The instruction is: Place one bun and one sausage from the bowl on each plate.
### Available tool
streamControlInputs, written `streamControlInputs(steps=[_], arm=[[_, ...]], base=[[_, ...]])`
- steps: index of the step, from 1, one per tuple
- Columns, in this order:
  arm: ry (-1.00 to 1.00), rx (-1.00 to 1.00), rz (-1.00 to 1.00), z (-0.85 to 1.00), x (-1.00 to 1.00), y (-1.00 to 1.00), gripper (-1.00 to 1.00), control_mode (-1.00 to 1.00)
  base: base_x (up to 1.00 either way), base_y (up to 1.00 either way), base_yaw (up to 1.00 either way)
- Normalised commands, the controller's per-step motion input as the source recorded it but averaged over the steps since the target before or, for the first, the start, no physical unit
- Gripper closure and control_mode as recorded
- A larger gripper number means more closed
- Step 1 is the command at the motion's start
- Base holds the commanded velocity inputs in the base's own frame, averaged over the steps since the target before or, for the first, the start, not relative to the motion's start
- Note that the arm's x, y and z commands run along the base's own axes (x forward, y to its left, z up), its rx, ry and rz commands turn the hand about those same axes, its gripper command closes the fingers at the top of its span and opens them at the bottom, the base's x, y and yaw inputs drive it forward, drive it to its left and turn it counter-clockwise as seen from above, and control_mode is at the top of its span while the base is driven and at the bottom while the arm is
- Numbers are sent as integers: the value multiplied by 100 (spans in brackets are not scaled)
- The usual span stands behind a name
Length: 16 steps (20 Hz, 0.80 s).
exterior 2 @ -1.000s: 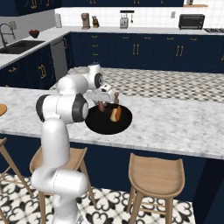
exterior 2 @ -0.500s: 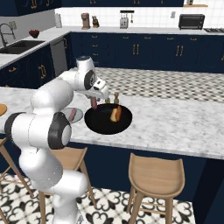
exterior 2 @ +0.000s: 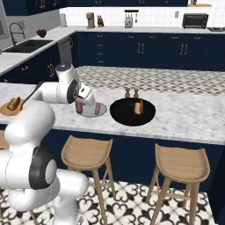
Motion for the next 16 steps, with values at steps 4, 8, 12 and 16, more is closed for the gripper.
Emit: streamControlInputs(steps=[4, 8, 12, 16], arm=[[0, 0, 0, 0, 0, 0, 100, 100], [0, 0, 0, 0, 0, 0, 100, 100], [0, 0, 0, 0, 0, 0, 100, 100], [-3, 1, -2, 0, 19, 25, 100, -100]], base=[[-3, 100, -20], [23, 100, -22], [30, 100, -13], [43, 75, -6]])
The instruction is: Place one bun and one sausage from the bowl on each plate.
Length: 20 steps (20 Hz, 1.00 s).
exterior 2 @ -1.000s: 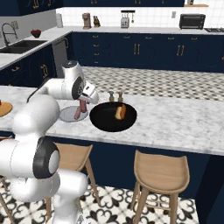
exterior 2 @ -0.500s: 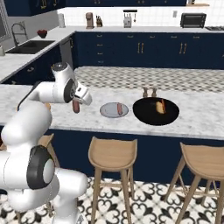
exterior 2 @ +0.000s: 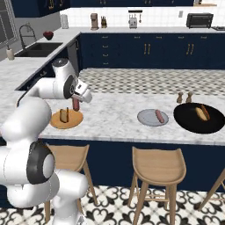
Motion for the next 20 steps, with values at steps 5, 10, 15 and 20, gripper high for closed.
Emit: streamControlInputs(steps=[5, 10, 15, 20], arm=[[-1, 4, -7, -35, 95, 98, 100, -100], [13, 17, 2, -87, 56, 33, 100, -100], [18, -3, 11, -57, 6, 26, 100, -100], [8, -1, 5, -29, 37, 1, 100, -100]], base=[[0, 0, 0], [0, 0, 0], [0, 0, 0], [0, 0, 0]])
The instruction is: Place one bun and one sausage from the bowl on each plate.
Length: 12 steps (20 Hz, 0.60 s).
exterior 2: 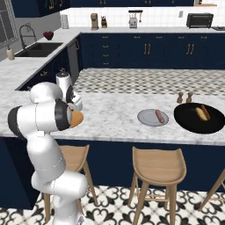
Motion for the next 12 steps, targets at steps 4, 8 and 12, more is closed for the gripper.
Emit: streamControlInputs(steps=[4, 8, 12], arm=[[13, 0, 2, -45, 44, 2, 100, -100], [15, 0, 0, -46, 50, 24, -100, -100], [7, -3, 0, -34, 41, 14, -100, -100]], base=[[0, 0, 0], [0, 0, 0], [0, 0, 0]])
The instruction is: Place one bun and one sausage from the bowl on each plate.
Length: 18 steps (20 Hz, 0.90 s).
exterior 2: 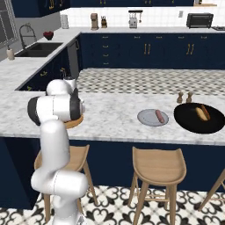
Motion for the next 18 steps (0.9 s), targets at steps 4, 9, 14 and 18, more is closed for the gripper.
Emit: streamControlInputs(steps=[4, 9, 14, 18], arm=[[-2, -3, 0, -6, -14, 3, -100, -100], [-29, 0, 1, 51, -84, -3, -100, -100], [-28, 1, 1, 43, -89, -16, -100, -100], [-26, 0, 4, 74, -100, -43, -100, -100]], base=[[0, 0, 0], [0, 0, 0], [0, 0, 0], [0, 0, 0]])
